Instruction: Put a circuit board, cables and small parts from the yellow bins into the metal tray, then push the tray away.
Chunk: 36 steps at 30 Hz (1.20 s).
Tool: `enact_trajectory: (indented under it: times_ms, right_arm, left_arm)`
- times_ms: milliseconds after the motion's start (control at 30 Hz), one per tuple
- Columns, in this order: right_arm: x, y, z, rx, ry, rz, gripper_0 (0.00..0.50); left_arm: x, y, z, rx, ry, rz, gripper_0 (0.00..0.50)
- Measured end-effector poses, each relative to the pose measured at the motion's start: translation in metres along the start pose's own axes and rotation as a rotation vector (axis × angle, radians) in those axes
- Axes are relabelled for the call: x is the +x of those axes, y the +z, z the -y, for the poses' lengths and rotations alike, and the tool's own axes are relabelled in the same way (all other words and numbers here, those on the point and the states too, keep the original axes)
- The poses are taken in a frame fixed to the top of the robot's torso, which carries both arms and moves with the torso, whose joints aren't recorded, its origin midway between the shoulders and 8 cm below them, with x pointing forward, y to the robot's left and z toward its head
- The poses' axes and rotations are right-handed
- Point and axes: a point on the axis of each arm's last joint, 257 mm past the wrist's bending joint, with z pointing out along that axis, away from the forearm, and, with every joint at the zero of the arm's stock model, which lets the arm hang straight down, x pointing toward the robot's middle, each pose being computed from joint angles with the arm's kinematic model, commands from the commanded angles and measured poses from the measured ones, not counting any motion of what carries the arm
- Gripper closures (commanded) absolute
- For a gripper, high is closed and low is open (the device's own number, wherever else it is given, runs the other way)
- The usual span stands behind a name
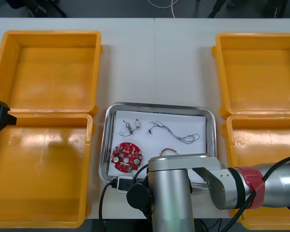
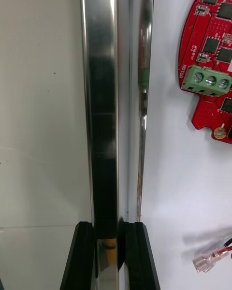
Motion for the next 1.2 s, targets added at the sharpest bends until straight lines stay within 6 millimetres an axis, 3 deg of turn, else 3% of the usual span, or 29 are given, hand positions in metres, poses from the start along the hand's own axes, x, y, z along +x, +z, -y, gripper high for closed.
enact_trajectory:
  times_ms: [900,1200]
  right_arm:
    - [-0.008,-0.001,0.019,0.068,-0.007,0.035,0.500]
    - [-0.006,-0.001,0.033,0.100,-0.063,0.039,0.500]
  left_arm:
    - [0.000,0.000,0.000,0.000,0.000,0.000,0.000]
    - [0.000,0.000,0.000,0.000,0.000,0.000,0.000]
